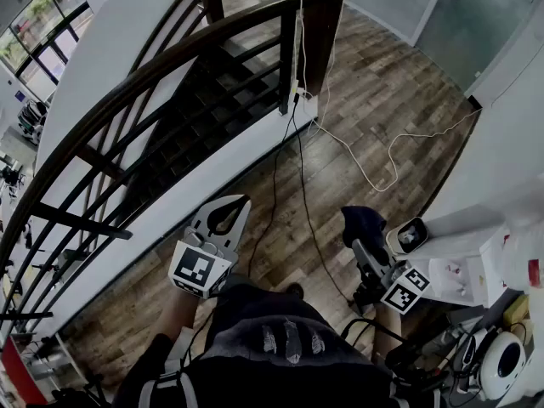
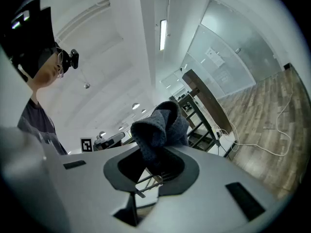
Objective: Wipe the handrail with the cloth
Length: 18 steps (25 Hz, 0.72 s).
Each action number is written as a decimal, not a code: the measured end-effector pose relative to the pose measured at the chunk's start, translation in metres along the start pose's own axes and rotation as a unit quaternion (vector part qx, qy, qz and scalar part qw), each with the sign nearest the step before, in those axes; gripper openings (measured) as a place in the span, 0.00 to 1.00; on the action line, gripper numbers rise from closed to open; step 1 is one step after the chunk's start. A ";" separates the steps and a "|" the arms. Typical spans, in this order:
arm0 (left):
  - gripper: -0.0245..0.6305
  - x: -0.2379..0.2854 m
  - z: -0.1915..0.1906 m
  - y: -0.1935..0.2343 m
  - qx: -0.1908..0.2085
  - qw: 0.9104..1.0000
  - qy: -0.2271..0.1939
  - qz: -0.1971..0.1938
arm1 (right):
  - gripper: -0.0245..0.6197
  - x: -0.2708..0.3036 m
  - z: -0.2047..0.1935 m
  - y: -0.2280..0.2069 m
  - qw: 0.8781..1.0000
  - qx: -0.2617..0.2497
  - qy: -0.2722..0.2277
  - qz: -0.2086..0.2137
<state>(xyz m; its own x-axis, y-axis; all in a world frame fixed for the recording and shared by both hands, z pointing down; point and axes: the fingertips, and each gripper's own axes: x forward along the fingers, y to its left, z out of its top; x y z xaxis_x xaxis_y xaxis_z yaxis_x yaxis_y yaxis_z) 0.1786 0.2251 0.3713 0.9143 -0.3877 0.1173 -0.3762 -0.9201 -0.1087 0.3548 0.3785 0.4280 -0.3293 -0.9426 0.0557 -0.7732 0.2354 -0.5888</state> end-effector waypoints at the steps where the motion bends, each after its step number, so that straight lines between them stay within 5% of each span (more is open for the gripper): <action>1: 0.05 0.001 0.000 0.011 0.002 1.000 0.003 0.007 | 0.11 0.009 0.002 -0.002 1.000 0.000 0.000 0.004; 8: 0.05 0.021 -0.011 0.127 -0.006 0.998 -0.012 0.053 | 0.11 0.134 0.017 -0.031 0.998 -0.032 0.054 0.017; 13: 0.05 0.061 -0.034 0.217 -0.034 0.999 -0.031 0.015 | 0.12 0.268 0.061 -0.069 0.998 -0.036 0.054 0.015; 16: 0.05 0.079 -0.016 0.247 -0.007 1.000 -0.028 0.001 | 0.12 0.331 0.118 -0.093 0.992 -0.115 0.057 -0.018; 18: 0.05 0.089 -0.005 0.266 -0.001 1.000 -0.003 -0.002 | 0.12 0.378 0.165 -0.109 0.976 -0.193 0.089 -0.055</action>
<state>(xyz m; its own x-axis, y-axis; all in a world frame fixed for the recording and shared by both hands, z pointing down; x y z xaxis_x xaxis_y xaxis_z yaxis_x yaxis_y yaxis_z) 0.1589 -0.0549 0.3579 0.9165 -0.3841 0.1117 -0.3734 -0.9216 -0.1057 0.4035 -0.0425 0.3803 -0.2948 -0.9190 0.2617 -0.9445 0.2389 -0.2253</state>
